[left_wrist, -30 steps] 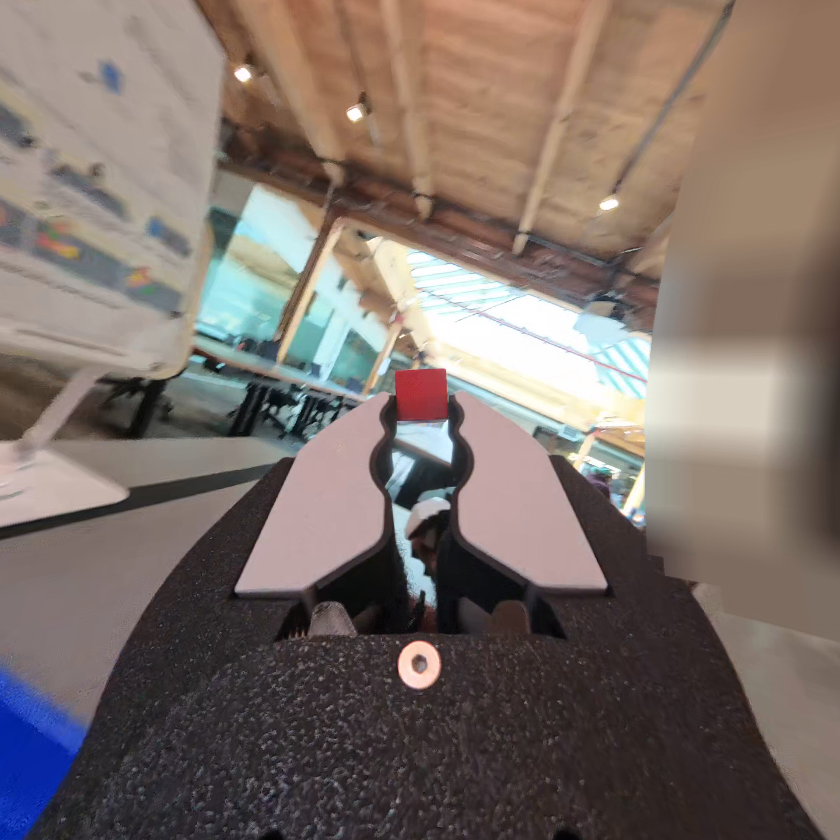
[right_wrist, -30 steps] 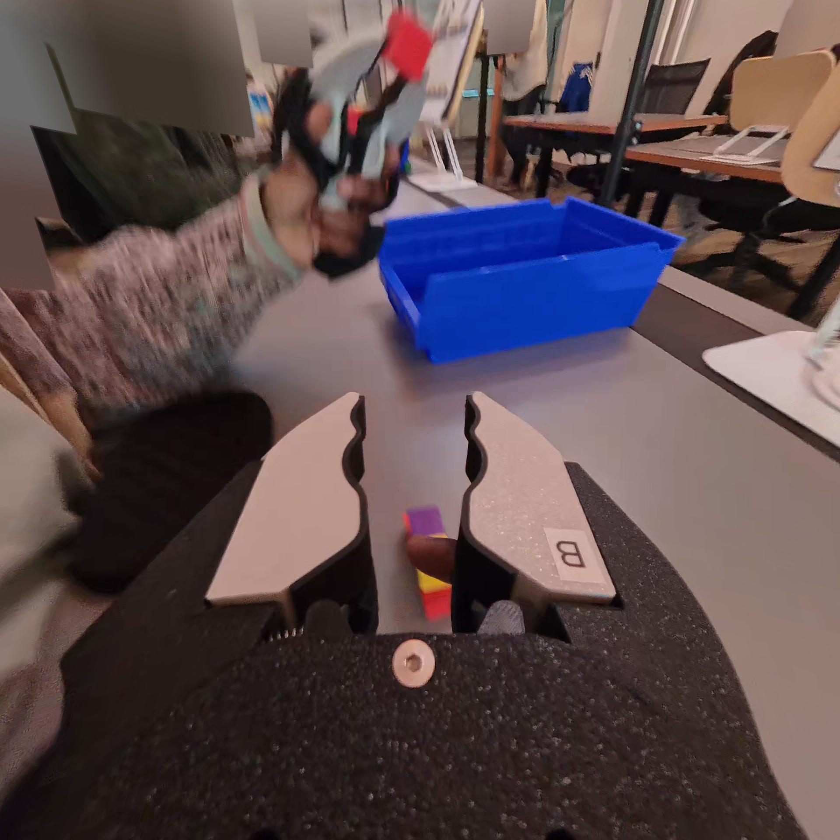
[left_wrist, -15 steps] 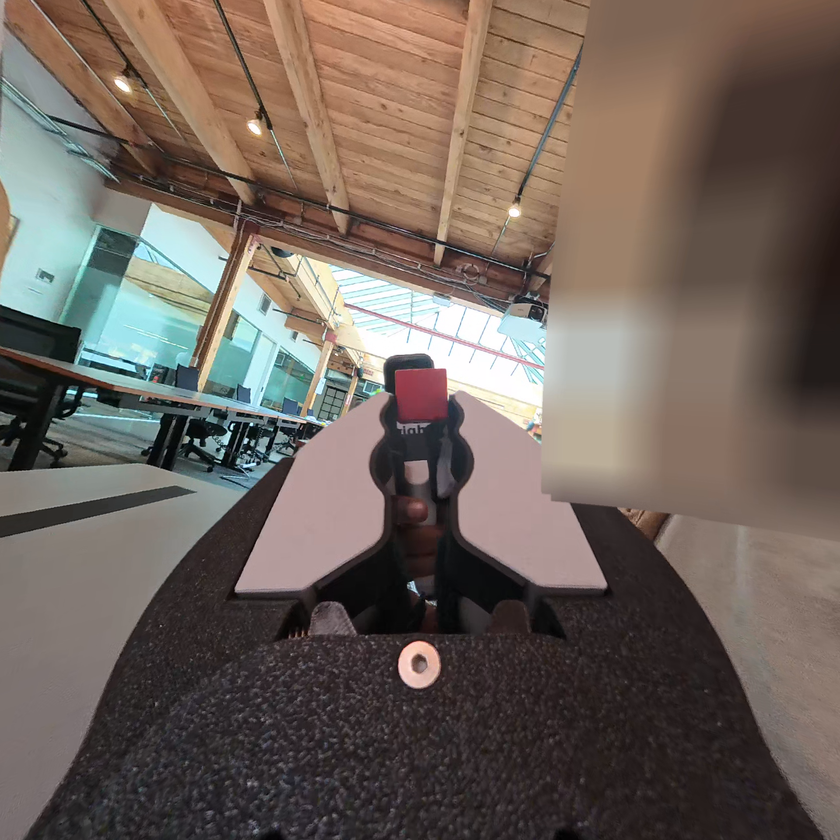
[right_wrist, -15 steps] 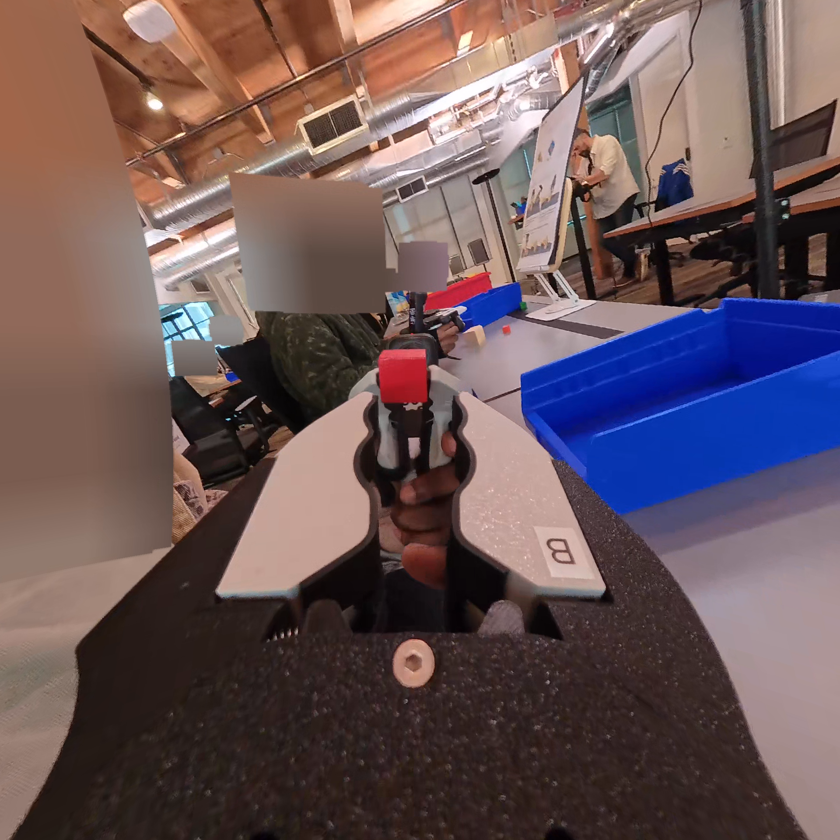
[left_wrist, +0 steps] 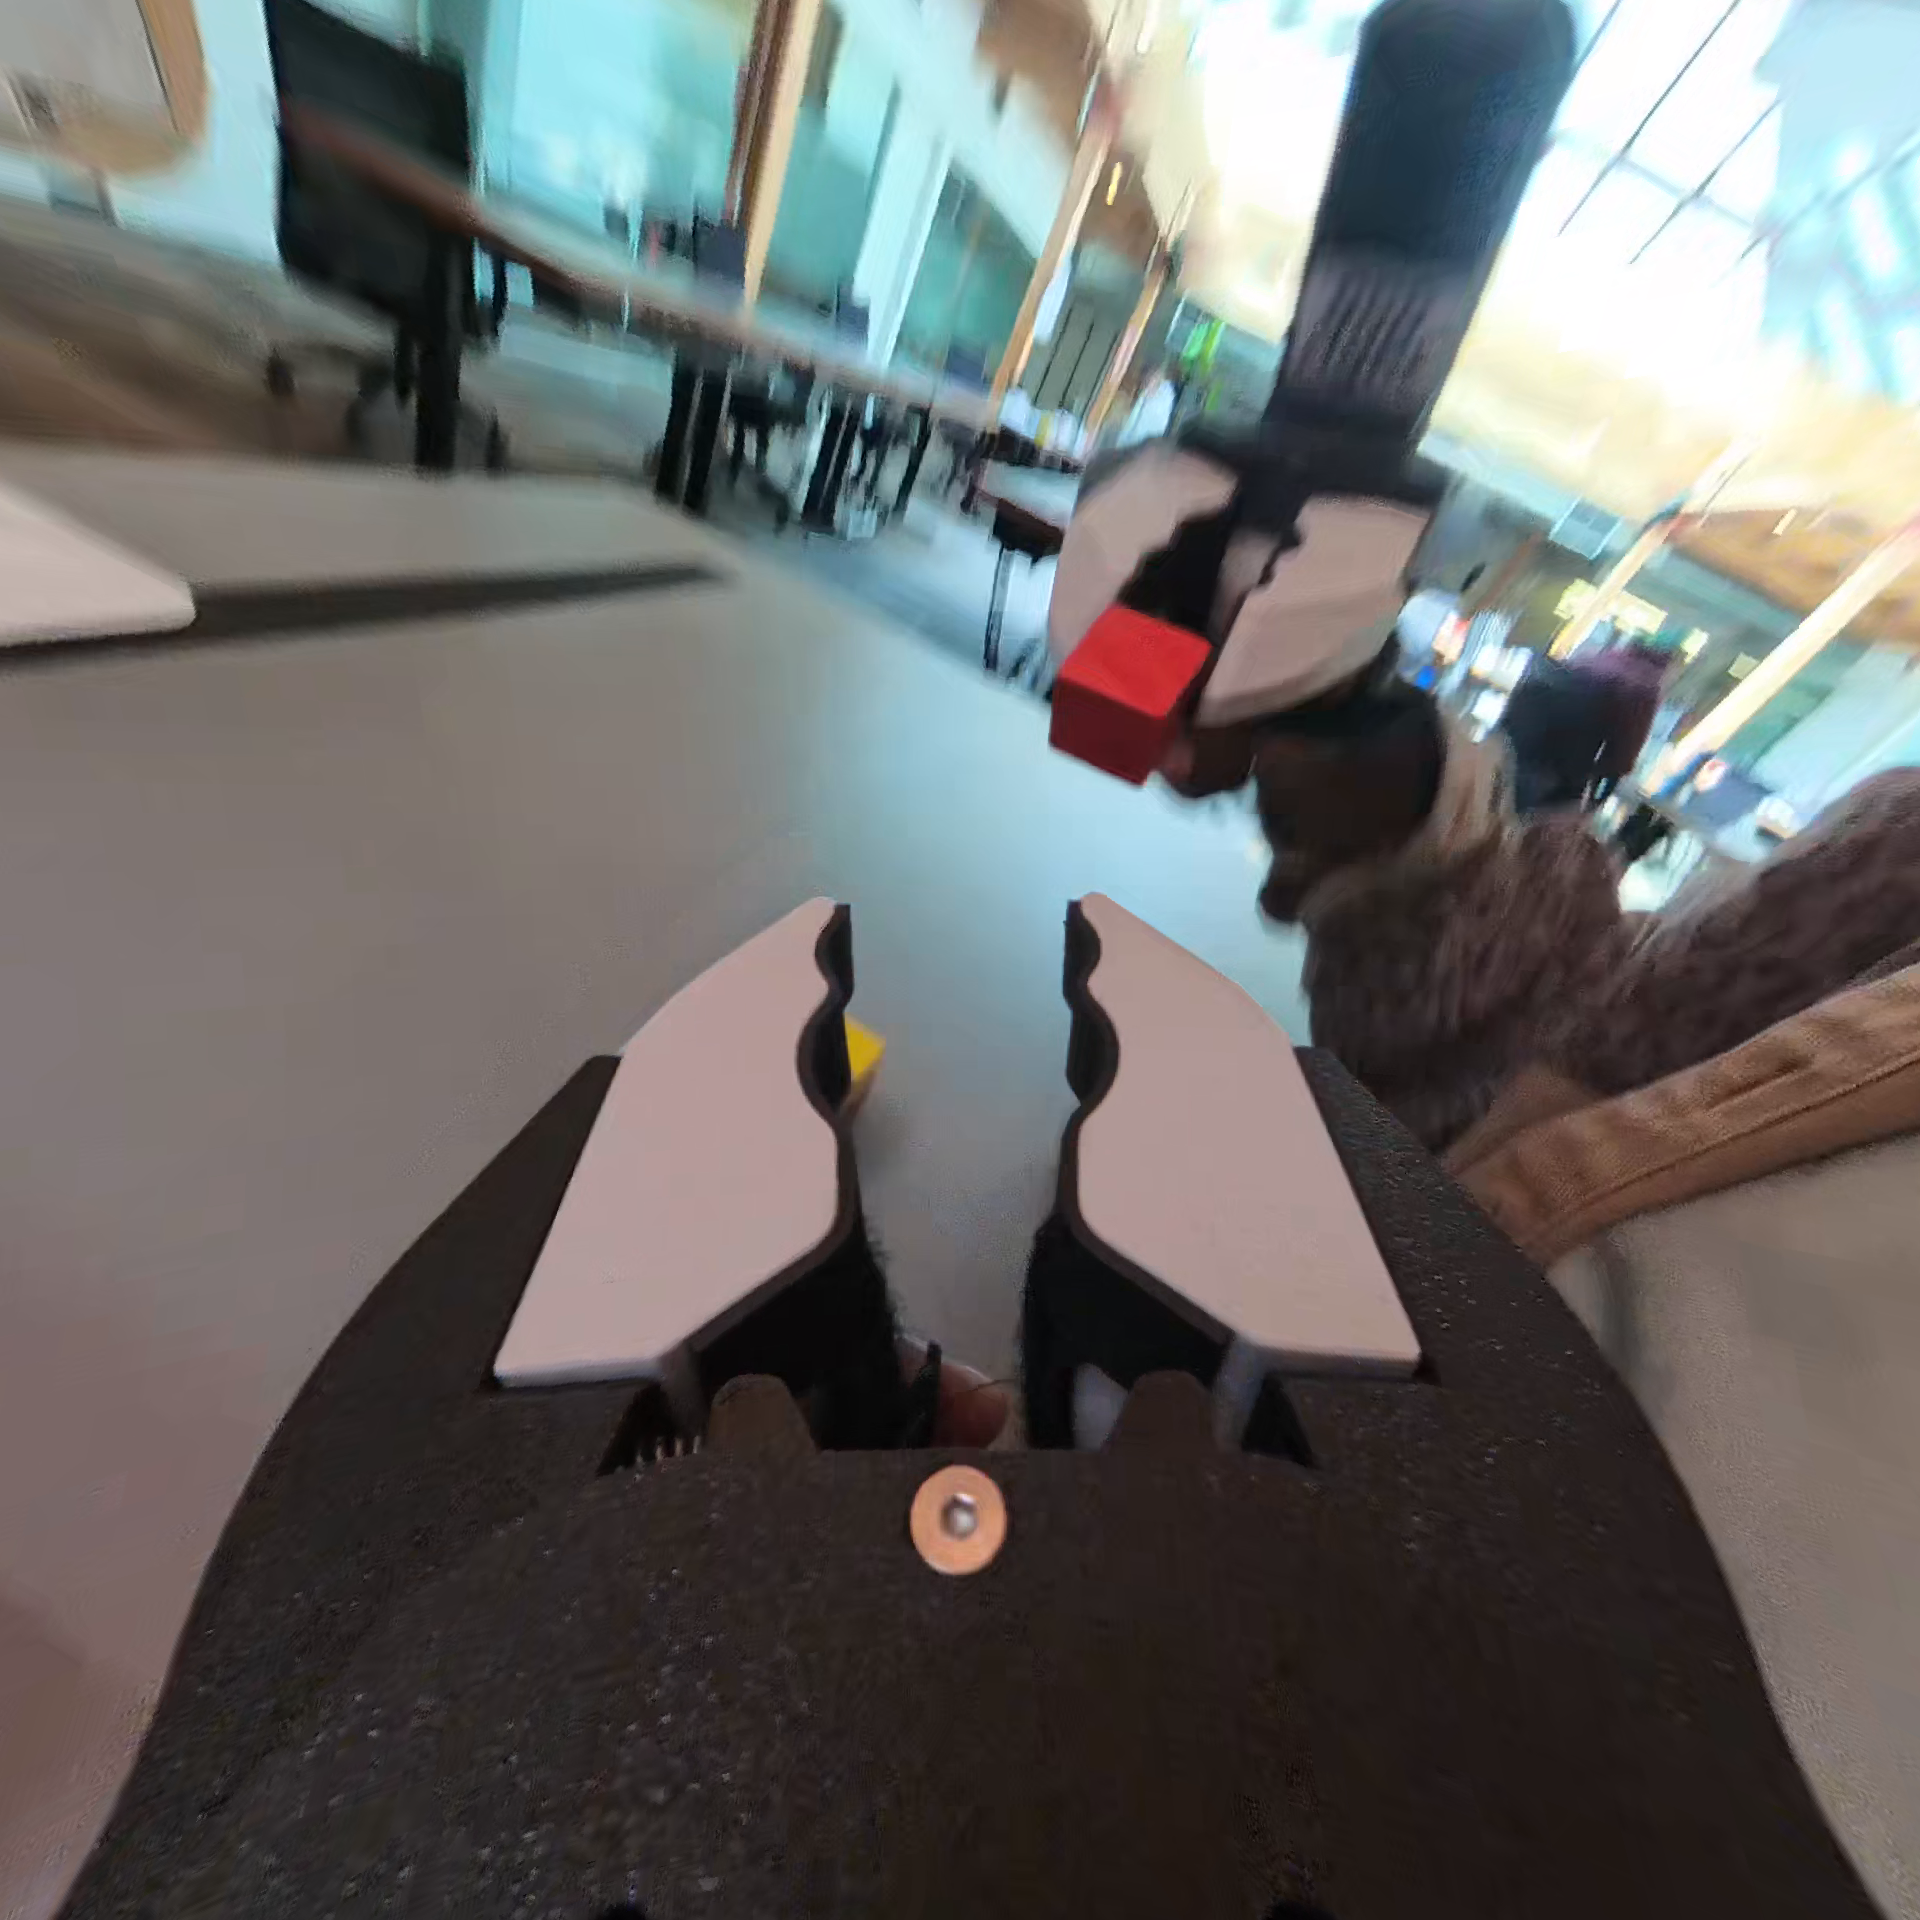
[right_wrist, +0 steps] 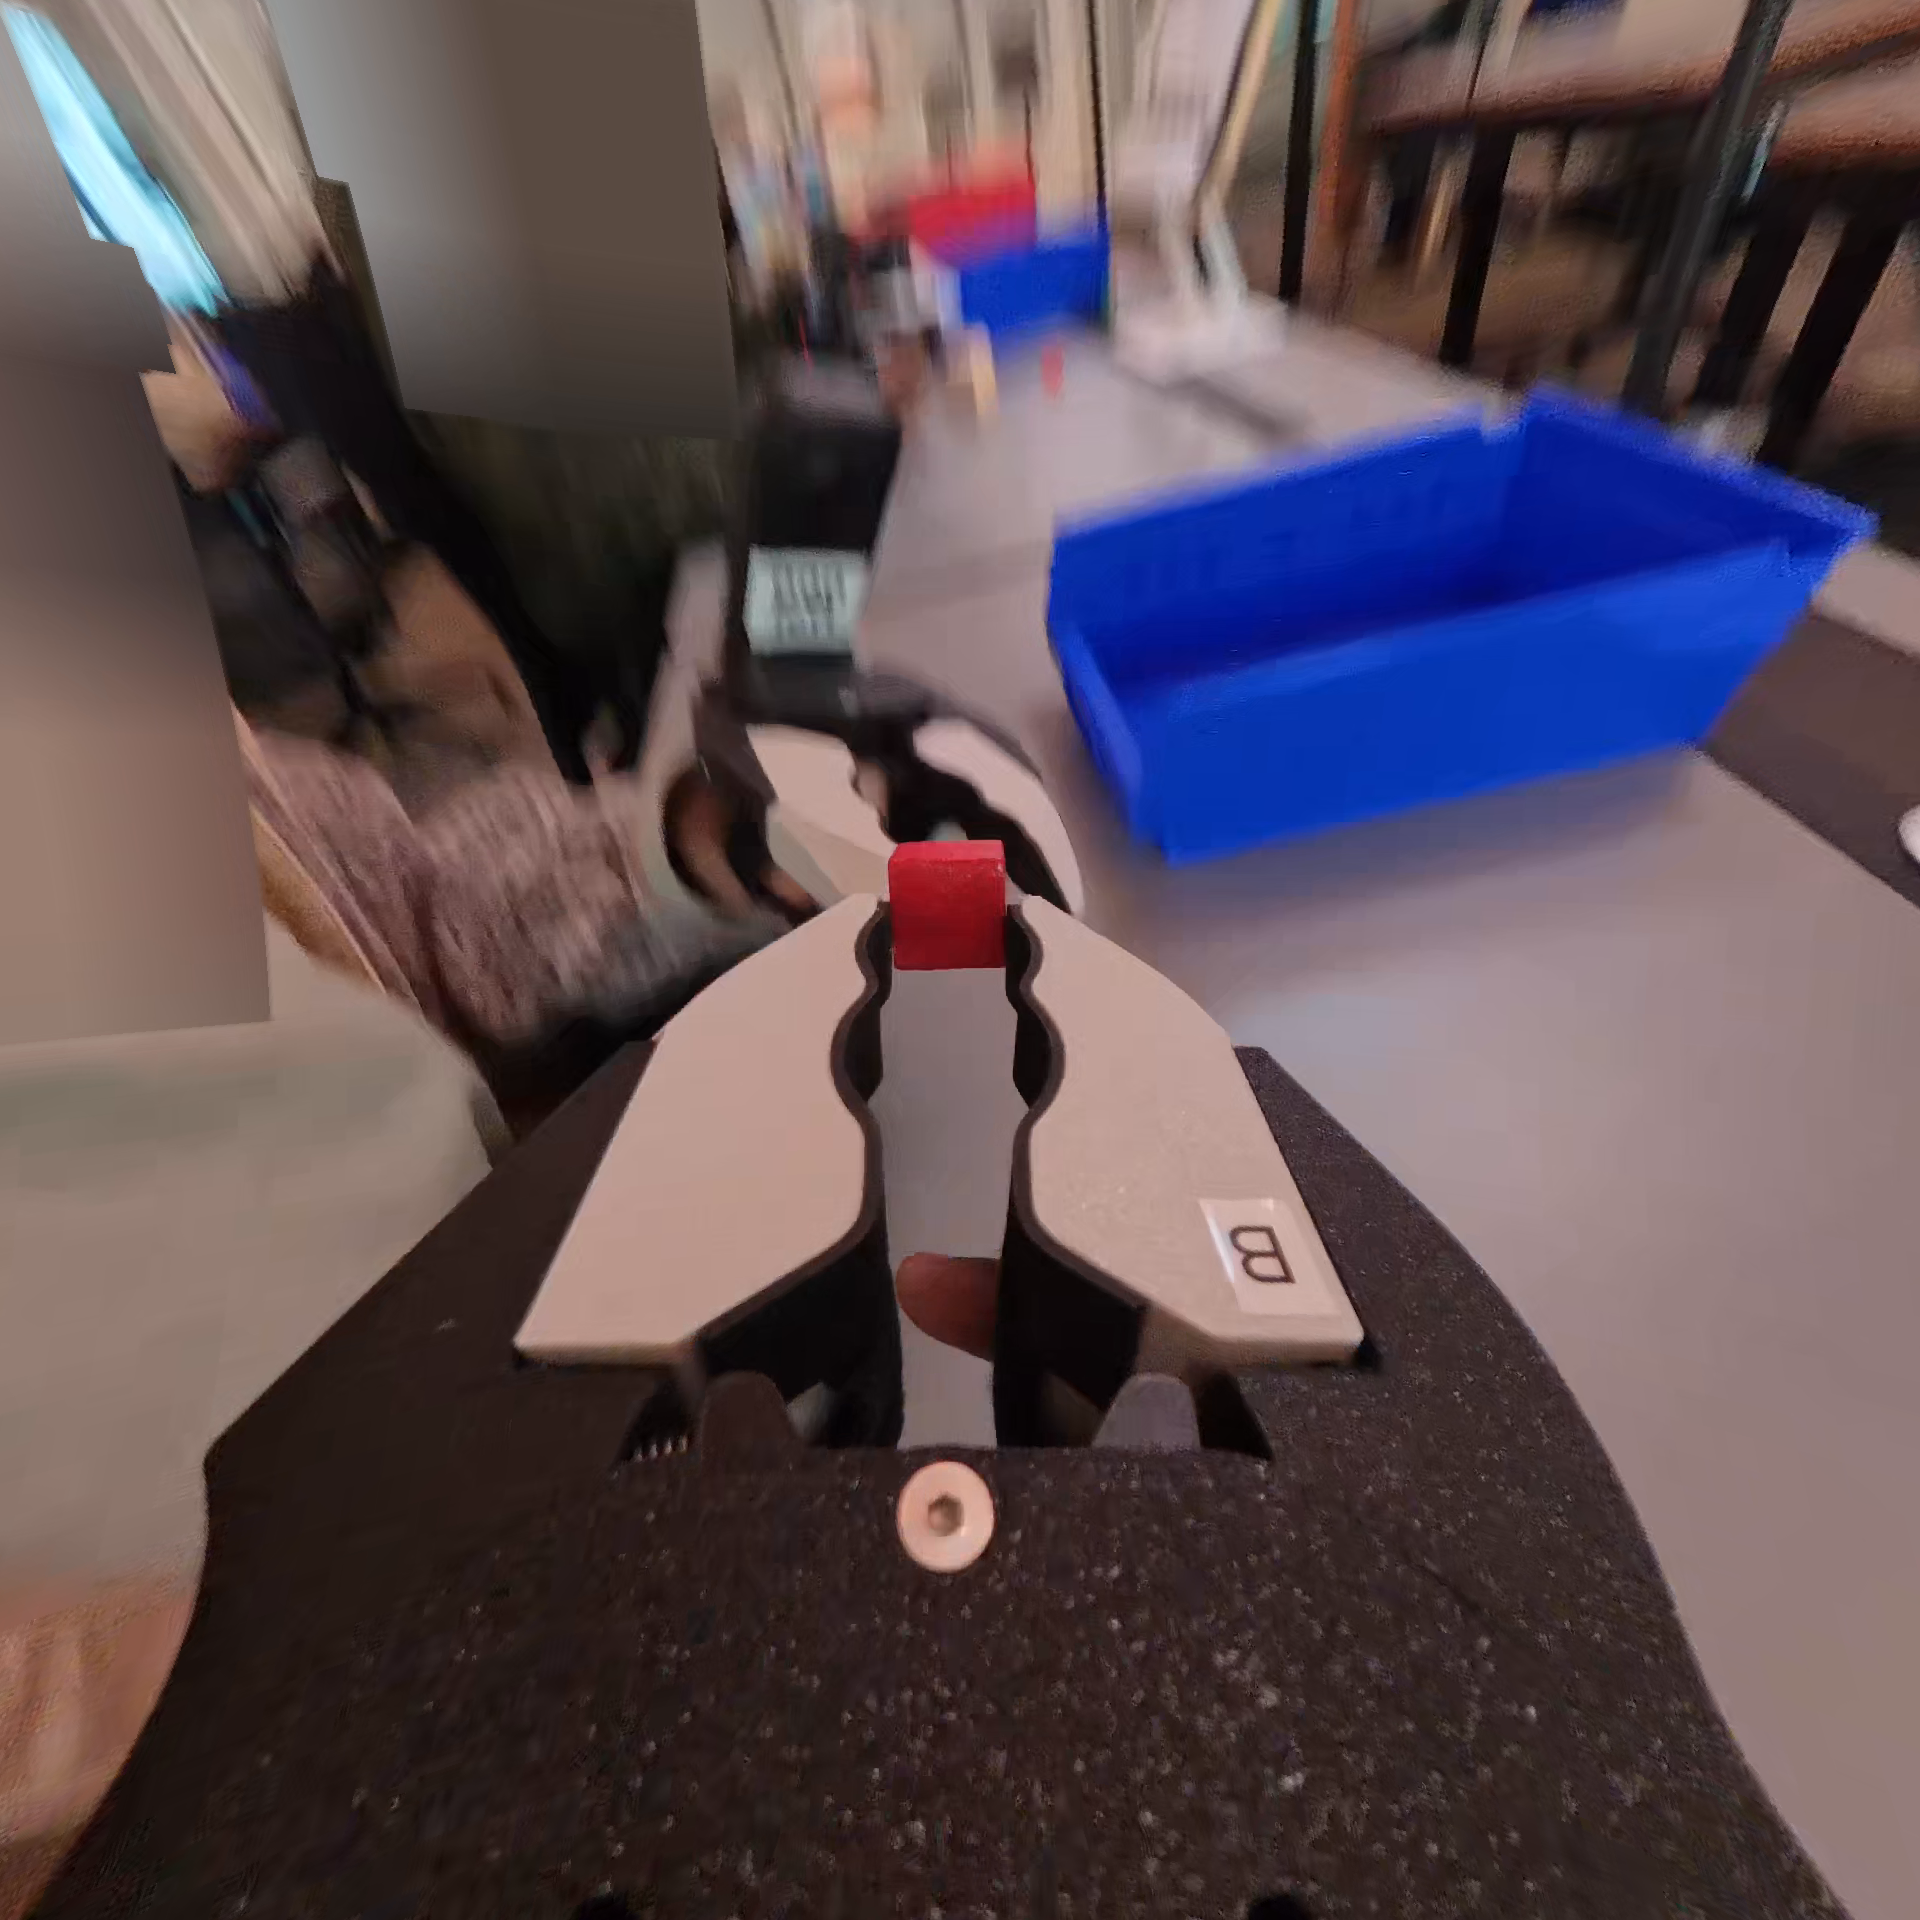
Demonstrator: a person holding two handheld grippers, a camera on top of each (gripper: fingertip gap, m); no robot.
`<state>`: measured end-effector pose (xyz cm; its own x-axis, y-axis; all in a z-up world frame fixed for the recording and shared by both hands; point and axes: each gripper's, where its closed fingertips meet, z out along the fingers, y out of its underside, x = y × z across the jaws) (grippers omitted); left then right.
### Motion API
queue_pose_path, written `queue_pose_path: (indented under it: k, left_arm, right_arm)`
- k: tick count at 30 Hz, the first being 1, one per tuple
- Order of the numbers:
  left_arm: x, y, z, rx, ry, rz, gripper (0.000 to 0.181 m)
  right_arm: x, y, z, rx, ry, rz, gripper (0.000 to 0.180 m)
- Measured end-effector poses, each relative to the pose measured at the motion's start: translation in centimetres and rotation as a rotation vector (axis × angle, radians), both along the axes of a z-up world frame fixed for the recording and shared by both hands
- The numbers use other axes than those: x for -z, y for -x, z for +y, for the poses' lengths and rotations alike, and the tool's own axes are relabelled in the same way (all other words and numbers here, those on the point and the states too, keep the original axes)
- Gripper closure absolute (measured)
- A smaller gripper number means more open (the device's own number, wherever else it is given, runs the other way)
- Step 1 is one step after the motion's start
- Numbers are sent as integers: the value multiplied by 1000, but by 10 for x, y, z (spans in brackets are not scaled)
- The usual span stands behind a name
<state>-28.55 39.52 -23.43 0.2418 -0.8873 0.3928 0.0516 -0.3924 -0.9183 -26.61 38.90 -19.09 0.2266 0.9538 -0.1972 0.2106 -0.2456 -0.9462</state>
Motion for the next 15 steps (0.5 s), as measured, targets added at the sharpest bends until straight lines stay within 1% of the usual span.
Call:
queue_pose_path:
  k: [1, 3, 4, 6, 9, 11, 15]
  left_arm:
    - [19, -5, -2, 29, 38, 92, 140]
    - [49, -14, -8, 82, 89, 219, 134]
    - [63, -18, -9, 97, 90, 273, 132]
    - [87, -22, -10, 97, 63, 394, 130]
    - [101, -19, -8, 79, -42, 516, 130]
    - [102, -20, -7, 72, -69, 514, 131]
    - [104, -20, -8, 84, -65, 510, 132]
  right_arm:
    - [15, -10, 3, -22, -22, -165, 160]
    - [44, -28, 11, -67, -40, -470, 159]
    - [56, -33, 15, -77, -32, -593, 159]
    - [78, -34, 21, -98, -13, -756, 159]
    - [105, -34, 23, -112, -1, -894, 159]
    - [117, -37, 24, -103, 11, -955, 159]
    - [125, -34, 25, -94, 25, -982, 159]
